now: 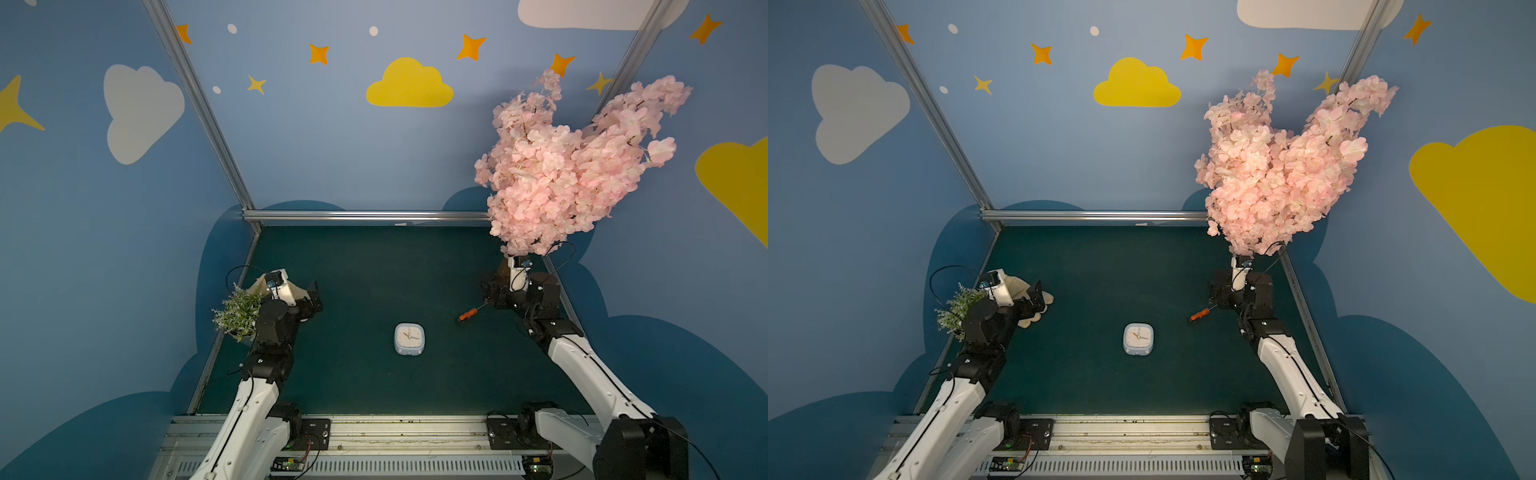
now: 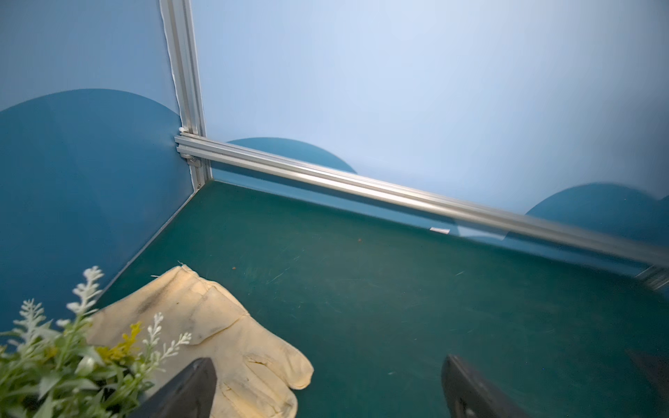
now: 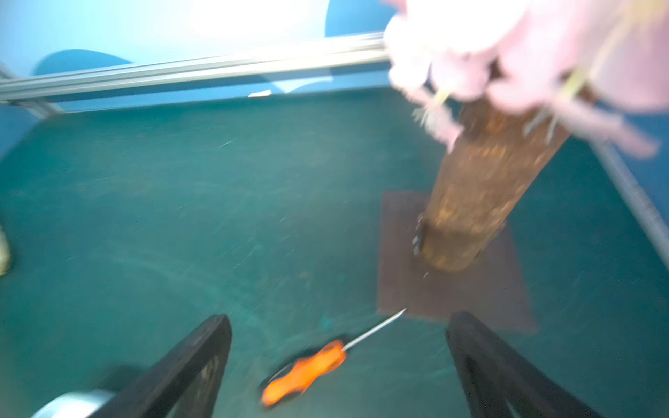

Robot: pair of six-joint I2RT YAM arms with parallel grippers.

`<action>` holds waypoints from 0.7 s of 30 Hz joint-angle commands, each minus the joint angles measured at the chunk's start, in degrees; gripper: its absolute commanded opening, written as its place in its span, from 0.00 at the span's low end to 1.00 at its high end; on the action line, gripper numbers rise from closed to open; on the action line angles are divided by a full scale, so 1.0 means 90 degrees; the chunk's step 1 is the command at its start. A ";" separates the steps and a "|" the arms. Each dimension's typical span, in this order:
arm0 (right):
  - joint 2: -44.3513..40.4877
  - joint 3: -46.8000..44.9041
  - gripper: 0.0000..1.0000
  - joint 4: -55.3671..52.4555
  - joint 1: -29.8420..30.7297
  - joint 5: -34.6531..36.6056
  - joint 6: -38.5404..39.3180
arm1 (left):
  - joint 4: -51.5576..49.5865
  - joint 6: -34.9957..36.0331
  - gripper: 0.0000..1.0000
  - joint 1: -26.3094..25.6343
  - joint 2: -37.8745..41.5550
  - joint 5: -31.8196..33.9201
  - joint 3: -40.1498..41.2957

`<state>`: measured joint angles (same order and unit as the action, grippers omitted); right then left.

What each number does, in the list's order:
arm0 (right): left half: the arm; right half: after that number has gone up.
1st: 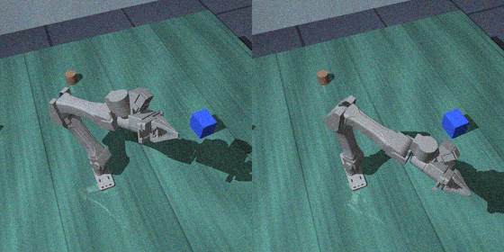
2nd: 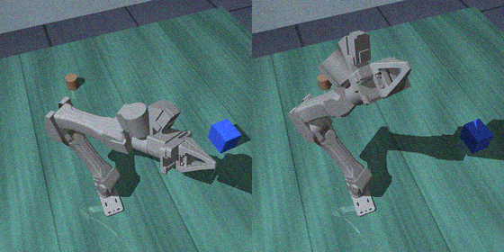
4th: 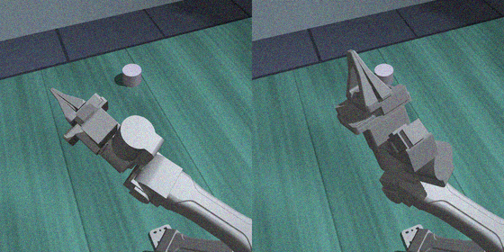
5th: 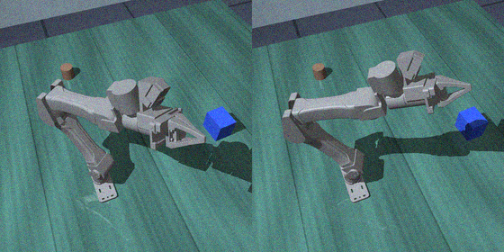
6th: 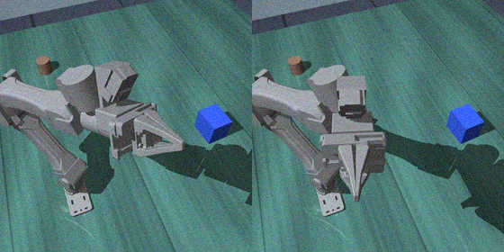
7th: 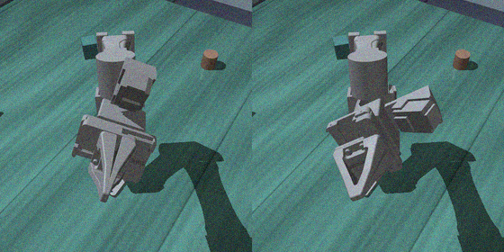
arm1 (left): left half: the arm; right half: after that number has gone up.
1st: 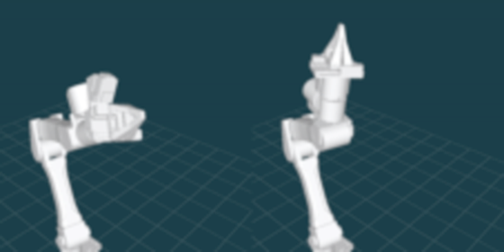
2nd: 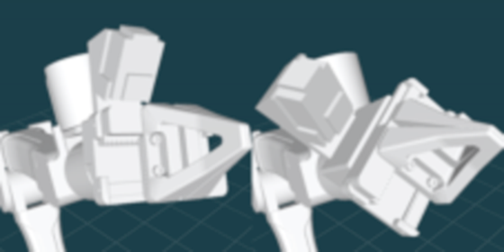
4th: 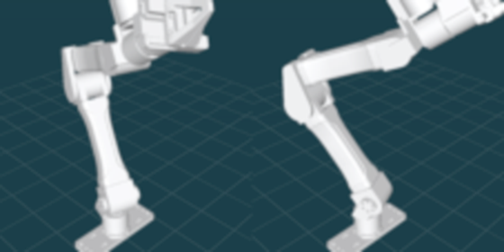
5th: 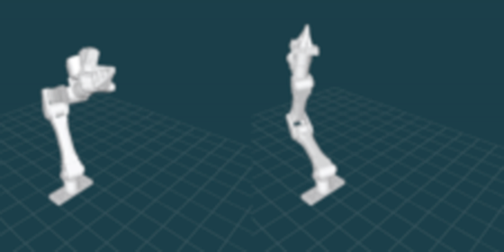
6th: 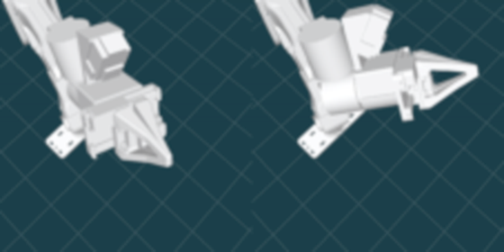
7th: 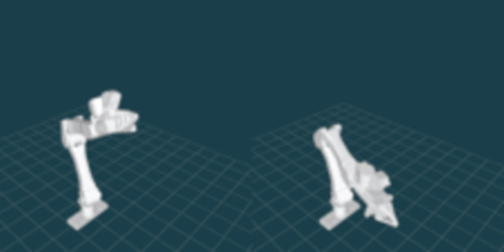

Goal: Remove the battery from the alarm
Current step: Adjust the alarm at the center of the board.

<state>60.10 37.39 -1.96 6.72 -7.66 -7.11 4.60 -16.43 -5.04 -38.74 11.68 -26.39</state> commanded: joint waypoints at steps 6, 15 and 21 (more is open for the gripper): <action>-0.1144 -0.0245 0.98 -0.2435 -0.0097 -0.0731 -0.2383 | -0.2107 -0.2662 1.00 0.0003 0.1305 -0.2685 -0.0066; -0.1559 -0.0885 0.98 -0.1684 -0.0292 -0.3345 -0.3164 | -0.1575 -0.3791 1.00 -0.0241 0.0908 -0.4038 0.0708; -0.0838 -0.0981 0.96 -0.1214 0.0431 -0.3766 -0.3643 | -0.2051 -0.3565 1.00 -0.1654 0.0209 -0.3448 0.0360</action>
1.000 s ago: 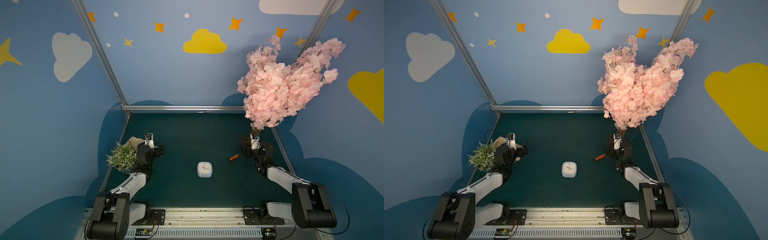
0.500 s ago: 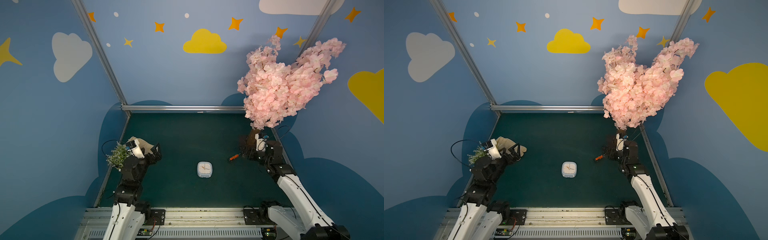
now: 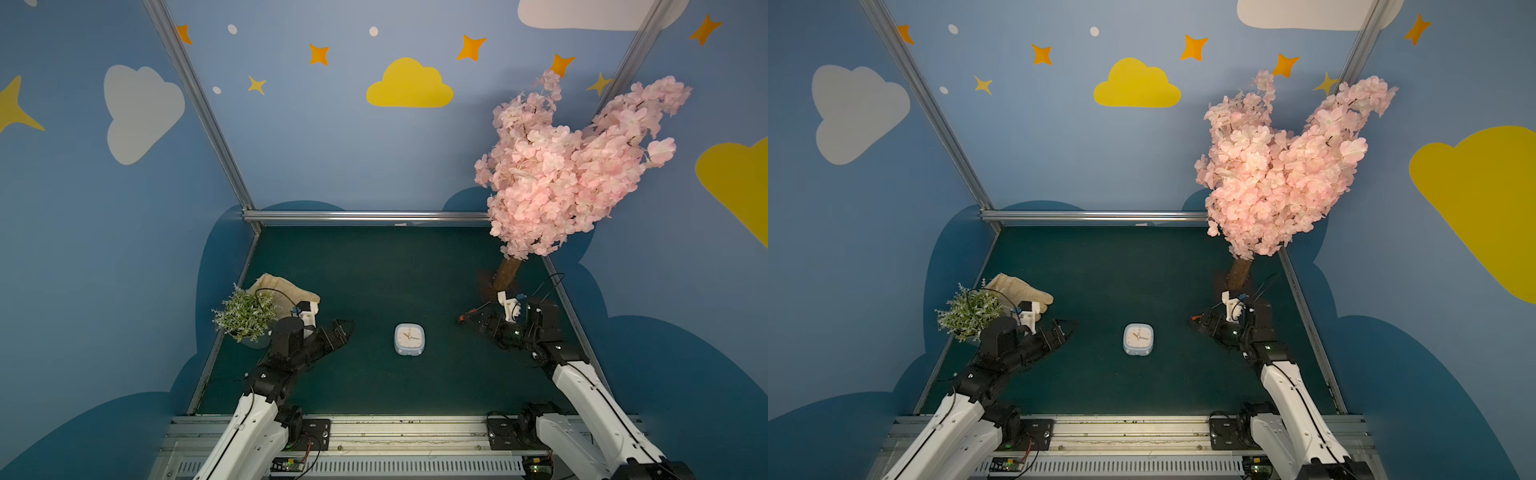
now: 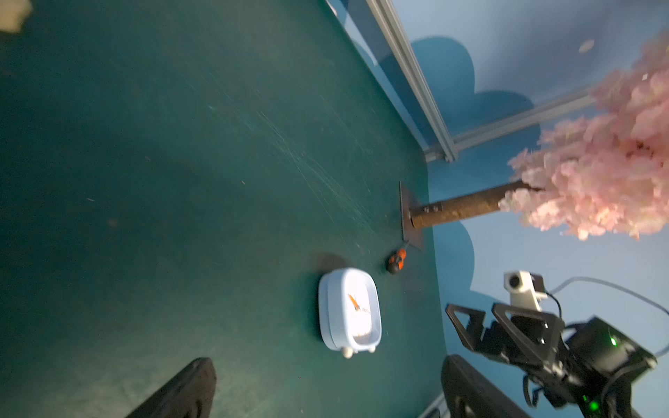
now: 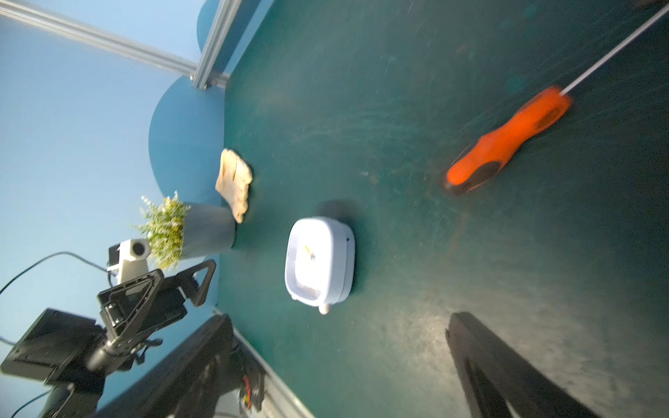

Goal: Remove the battery from the alarm
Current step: Adjust the alarm at the center of the board.

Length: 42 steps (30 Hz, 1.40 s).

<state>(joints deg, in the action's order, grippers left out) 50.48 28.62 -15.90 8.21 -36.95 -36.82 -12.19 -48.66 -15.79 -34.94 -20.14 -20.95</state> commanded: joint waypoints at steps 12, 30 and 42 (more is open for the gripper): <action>0.2330 0.0150 0.90 0.1457 0.1978 -0.0451 -0.0800 | 0.0884 -0.0506 0.97 -0.2444 -0.3056 0.0343 -0.0993; 0.4152 -0.0031 0.84 0.3923 0.3076 -0.0066 -0.2156 | 0.2003 -0.0406 0.49 -0.2396 -0.5948 -0.0277 -0.2118; 0.4595 -0.0068 0.72 0.5247 0.3219 0.0009 -0.2750 | 0.2359 -0.0402 0.29 -0.2322 -0.6318 -0.0415 -0.1903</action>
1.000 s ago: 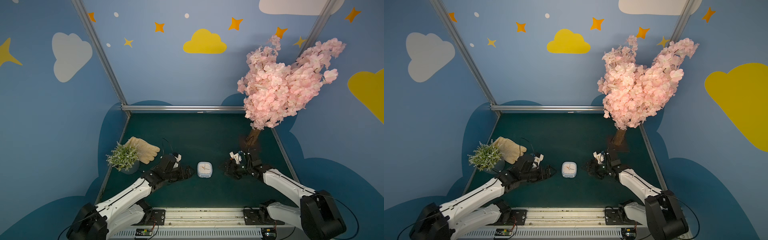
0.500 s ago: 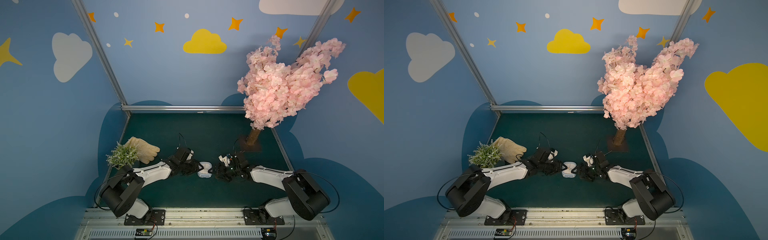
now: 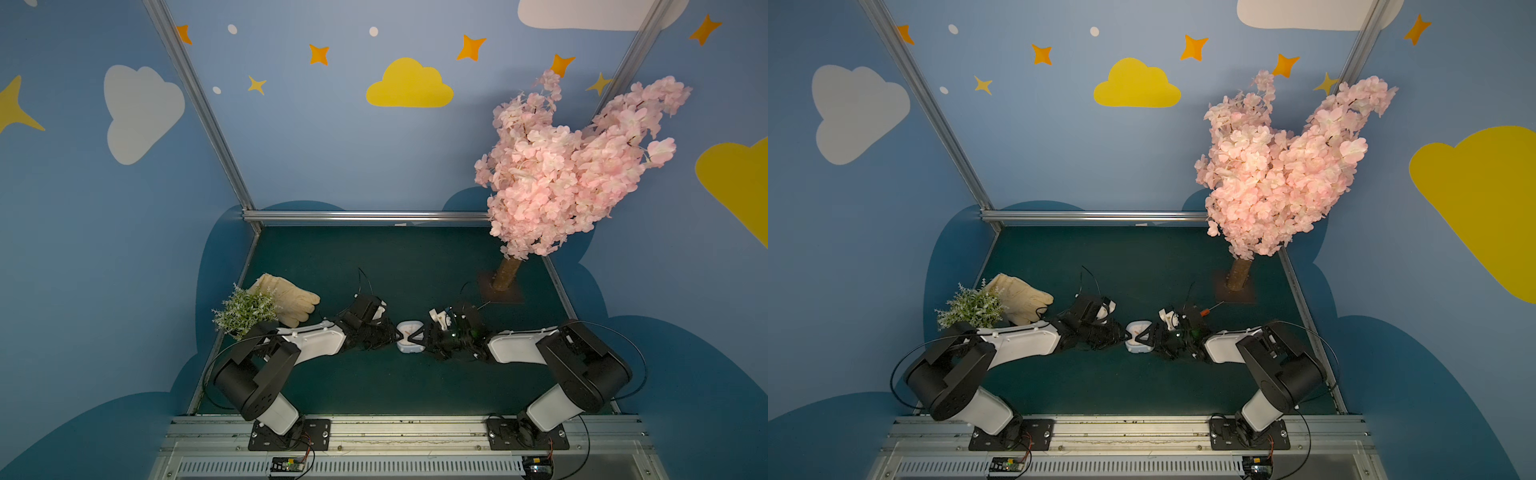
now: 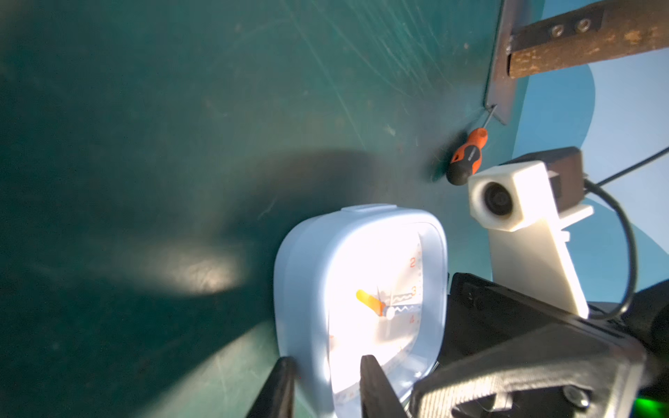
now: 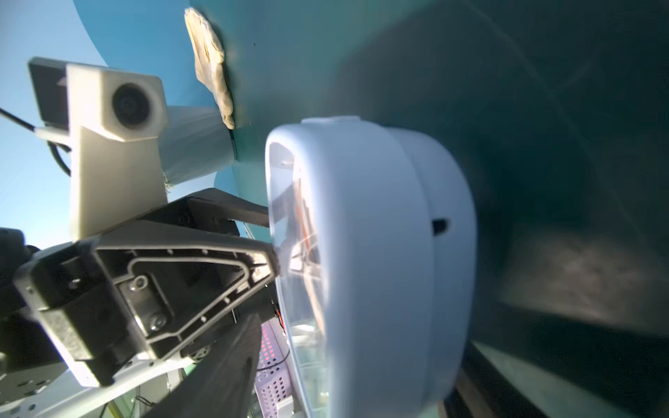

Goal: Remove the battery from the alarm
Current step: Adjust the alarm at the center of the board.

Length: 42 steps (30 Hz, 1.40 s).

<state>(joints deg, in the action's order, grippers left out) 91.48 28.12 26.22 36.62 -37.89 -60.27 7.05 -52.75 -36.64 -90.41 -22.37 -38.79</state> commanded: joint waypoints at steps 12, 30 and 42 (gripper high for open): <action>-0.0793 0.0405 0.39 -0.0810 0.0134 0.0569 0.0602 | -0.0113 -0.0009 0.32 0.0259 0.0463 -0.0309 0.0182; -0.1454 0.3626 0.42 -0.6126 0.2697 0.6998 0.5336 | -0.3990 -0.1533 1.00 0.1042 0.2809 0.0420 -0.1477; -0.0288 0.4071 0.43 -0.5528 0.4309 1.0150 0.7063 | -0.4206 -0.2599 1.00 0.1110 0.2027 -0.0395 -0.2107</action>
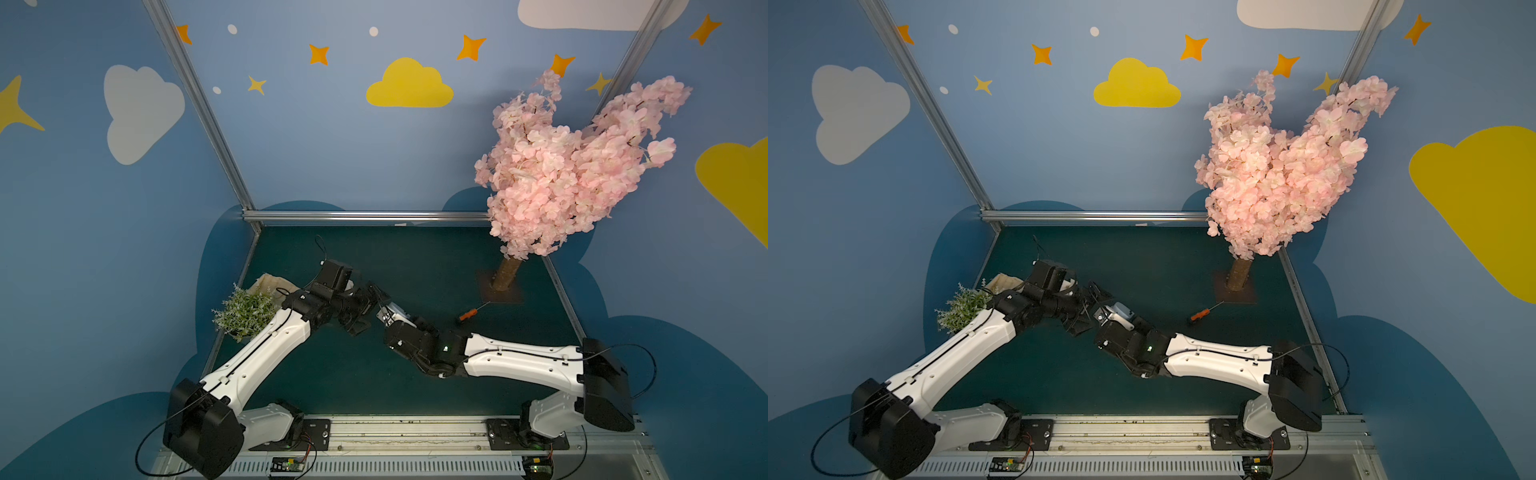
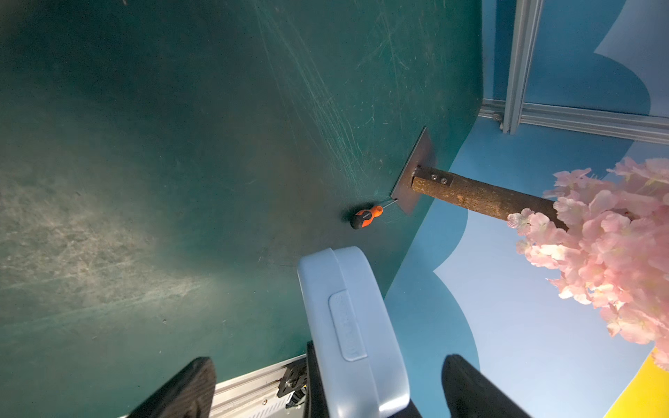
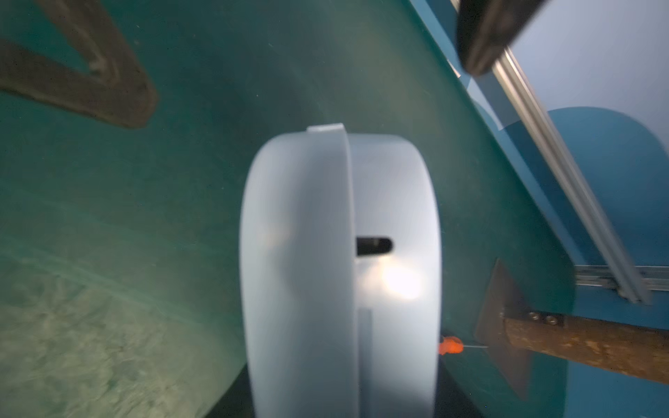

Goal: Remove the battery from the alarm
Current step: Adjust the alarm at the center of the board.

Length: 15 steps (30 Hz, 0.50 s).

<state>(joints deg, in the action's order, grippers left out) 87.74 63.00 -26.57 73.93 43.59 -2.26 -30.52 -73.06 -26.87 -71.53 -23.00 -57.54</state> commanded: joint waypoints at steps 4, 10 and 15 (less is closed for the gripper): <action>0.0393 0.0262 0.43 0.0616 0.0355 0.1410 0.0953 | -0.0027 -0.0444 0.97 0.0026 -0.0411 -0.0692 -0.0042; 0.0541 0.0285 0.44 0.0966 0.0490 0.1550 0.1291 | 0.0220 -0.0429 0.65 -0.0002 -0.0780 -0.1079 -0.0034; 0.0658 0.0320 0.47 0.1039 0.0545 0.1599 0.1385 | 0.0350 -0.0364 0.31 -0.0002 -0.0899 -0.1189 -0.0125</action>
<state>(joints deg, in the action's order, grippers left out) 92.88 63.77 -21.08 78.30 54.65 8.43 -27.38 -76.01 -26.59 -78.96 -31.46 -57.67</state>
